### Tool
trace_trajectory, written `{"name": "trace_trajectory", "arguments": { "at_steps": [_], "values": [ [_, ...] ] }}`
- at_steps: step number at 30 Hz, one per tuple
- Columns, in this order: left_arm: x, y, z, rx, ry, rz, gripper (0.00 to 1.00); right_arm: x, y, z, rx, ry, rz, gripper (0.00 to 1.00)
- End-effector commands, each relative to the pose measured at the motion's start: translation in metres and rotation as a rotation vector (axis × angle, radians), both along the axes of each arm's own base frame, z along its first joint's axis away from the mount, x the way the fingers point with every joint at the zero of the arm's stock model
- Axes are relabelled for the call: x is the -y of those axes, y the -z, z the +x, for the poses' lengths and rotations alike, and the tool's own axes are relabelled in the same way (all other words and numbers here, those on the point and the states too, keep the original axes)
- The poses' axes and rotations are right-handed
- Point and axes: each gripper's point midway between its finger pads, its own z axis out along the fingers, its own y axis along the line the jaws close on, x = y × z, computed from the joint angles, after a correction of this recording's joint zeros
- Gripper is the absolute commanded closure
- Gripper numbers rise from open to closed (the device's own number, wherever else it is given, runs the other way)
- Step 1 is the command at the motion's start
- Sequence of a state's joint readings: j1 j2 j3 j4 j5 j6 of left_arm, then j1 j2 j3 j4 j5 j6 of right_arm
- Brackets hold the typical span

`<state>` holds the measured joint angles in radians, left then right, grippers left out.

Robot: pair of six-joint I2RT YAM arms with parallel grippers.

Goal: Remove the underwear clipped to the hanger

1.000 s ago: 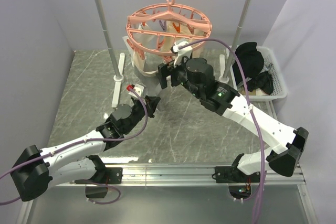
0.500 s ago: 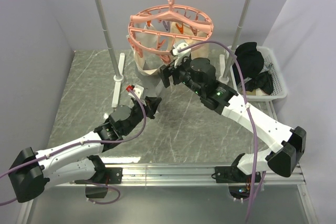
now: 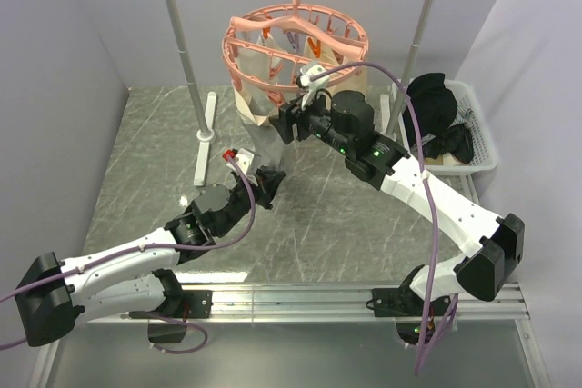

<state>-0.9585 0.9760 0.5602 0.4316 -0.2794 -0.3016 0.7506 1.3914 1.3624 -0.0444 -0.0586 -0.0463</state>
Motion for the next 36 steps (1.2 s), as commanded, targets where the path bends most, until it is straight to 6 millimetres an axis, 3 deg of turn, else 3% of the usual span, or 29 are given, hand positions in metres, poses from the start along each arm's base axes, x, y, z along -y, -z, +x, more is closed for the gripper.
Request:
{"name": "trace_trajectory", "arguments": {
  "at_steps": [1,6,11,23,36],
  "values": [
    [0.008,-0.035,-0.001,0.048,0.010,-0.066,0.99,-0.005,-0.039,0.003,0.066,-0.010,0.107,0.27],
    [0.014,-0.036,-0.004,0.049,0.022,-0.070,0.99,-0.005,-0.041,0.006,0.078,0.005,0.134,0.31],
    [0.022,-0.038,-0.007,0.051,0.036,-0.075,0.99,-0.005,-0.043,0.011,0.098,0.044,0.139,0.20],
    [0.033,-0.045,-0.014,0.064,0.058,-0.079,0.99,-0.008,-0.031,0.020,0.105,0.091,0.106,0.20],
    [0.037,-0.050,-0.018,0.073,0.068,-0.090,0.99,-0.025,-0.036,-0.004,0.105,0.083,0.136,0.30]
  ]
}}
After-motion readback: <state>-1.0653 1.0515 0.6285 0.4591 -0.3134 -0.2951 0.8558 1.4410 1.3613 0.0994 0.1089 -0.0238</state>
